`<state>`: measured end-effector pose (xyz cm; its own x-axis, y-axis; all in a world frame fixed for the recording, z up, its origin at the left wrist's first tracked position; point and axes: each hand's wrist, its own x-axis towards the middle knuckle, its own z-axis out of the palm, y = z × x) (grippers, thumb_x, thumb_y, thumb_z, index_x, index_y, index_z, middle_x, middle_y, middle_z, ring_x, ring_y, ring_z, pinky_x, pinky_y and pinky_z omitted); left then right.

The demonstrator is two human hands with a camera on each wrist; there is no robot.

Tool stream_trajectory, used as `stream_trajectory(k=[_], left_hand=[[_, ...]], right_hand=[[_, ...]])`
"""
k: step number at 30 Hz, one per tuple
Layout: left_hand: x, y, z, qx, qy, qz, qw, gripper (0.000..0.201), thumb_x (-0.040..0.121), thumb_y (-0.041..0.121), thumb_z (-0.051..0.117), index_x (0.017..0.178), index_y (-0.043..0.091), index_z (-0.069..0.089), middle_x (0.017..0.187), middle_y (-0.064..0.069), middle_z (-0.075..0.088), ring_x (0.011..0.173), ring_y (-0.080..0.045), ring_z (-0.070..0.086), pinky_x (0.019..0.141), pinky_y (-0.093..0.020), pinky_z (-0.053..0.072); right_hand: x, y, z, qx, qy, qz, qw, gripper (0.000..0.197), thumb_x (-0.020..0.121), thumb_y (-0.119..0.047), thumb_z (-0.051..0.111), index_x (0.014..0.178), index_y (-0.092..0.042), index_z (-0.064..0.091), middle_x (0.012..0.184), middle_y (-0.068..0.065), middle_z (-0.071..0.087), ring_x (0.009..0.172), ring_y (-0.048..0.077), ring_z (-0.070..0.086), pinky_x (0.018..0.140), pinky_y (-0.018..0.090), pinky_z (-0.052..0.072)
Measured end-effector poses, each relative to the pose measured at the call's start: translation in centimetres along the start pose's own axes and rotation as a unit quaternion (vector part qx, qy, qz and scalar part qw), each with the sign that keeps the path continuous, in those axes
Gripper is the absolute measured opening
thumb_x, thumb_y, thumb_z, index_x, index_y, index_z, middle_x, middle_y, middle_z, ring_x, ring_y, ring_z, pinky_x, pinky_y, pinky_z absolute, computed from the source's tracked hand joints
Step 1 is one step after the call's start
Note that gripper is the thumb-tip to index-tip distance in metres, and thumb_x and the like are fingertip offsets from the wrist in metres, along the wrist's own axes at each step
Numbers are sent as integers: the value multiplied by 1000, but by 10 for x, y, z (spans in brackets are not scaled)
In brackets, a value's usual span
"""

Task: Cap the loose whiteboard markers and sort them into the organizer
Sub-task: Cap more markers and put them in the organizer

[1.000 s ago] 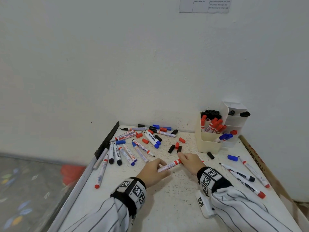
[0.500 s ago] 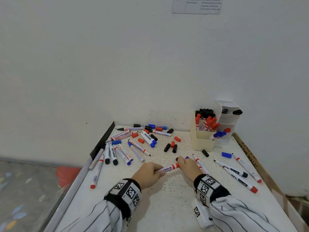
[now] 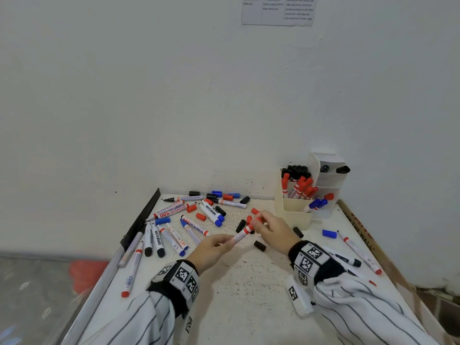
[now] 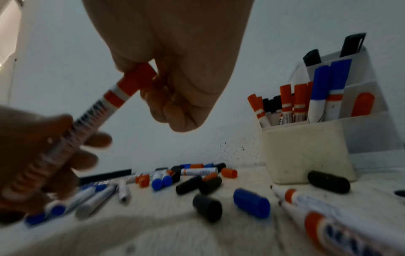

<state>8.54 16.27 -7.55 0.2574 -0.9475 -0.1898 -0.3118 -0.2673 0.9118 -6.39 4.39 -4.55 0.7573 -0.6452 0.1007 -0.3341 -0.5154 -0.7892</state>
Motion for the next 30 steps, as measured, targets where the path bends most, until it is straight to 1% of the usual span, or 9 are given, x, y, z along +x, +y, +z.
stream_trajectory(k=[4,8,12,14,18,21,24,27,30], left_hand=[[30,-10,-16,144,93,-13,985,43,97,33,42,137,17,43,142,1,41,130,-16,38,109,-36,30],[54,-22,-29,419,65,-79,902,52,98,37,32,145,14,28,153,-8,24,141,-22,23,116,-43,18],[63,-22,-32,516,23,-145,844,57,96,37,37,145,13,25,155,-7,17,143,-23,14,116,-49,5],[67,-21,-28,509,13,-135,850,55,92,35,46,141,14,35,150,-8,28,140,-25,24,117,-47,13],[74,-15,-20,413,10,-112,904,40,86,20,59,125,11,52,129,-6,52,117,-20,50,106,-33,38],[76,-10,-19,433,17,-68,899,39,89,9,55,128,12,52,132,-6,50,120,-19,48,104,-27,38],[74,-12,-20,486,43,-28,873,40,87,14,58,127,17,55,136,-2,43,124,-19,42,106,-31,36],[73,-17,-23,470,39,-41,881,38,85,17,62,123,20,57,134,0,42,120,-18,43,102,-30,37],[72,-18,-25,475,30,-29,879,36,85,15,62,120,20,57,133,-1,42,119,-18,43,101,-30,39]], right_hand=[[17,-5,-45,1,135,-15,991,8,93,-20,51,99,-16,54,88,-5,59,62,0,57,59,13,48],[34,1,-95,-37,267,-11,963,20,92,-14,53,110,-8,57,94,3,63,72,10,59,66,12,47],[50,13,-120,-131,257,17,957,23,94,-12,50,114,-6,58,102,8,63,88,17,57,75,19,39],[58,19,-127,-149,291,33,945,23,94,-9,47,113,-5,58,104,12,64,95,24,59,78,22,41],[71,24,-133,-149,319,68,934,22,95,-8,44,112,-5,58,105,15,63,95,26,58,81,28,43],[77,23,-128,-184,273,71,942,25,93,-6,47,115,-4,58,113,15,56,106,28,52,91,27,38],[81,25,-121,-189,270,66,942,24,89,-3,52,113,-7,56,110,12,57,100,23,53,84,25,39],[84,26,-115,-264,267,83,923,13,89,-13,55,102,-15,58,100,6,64,92,24,58,79,33,46],[84,24,-110,-328,257,109,902,17,91,-18,52,105,-21,61,103,0,67,98,23,58,87,37,42]])
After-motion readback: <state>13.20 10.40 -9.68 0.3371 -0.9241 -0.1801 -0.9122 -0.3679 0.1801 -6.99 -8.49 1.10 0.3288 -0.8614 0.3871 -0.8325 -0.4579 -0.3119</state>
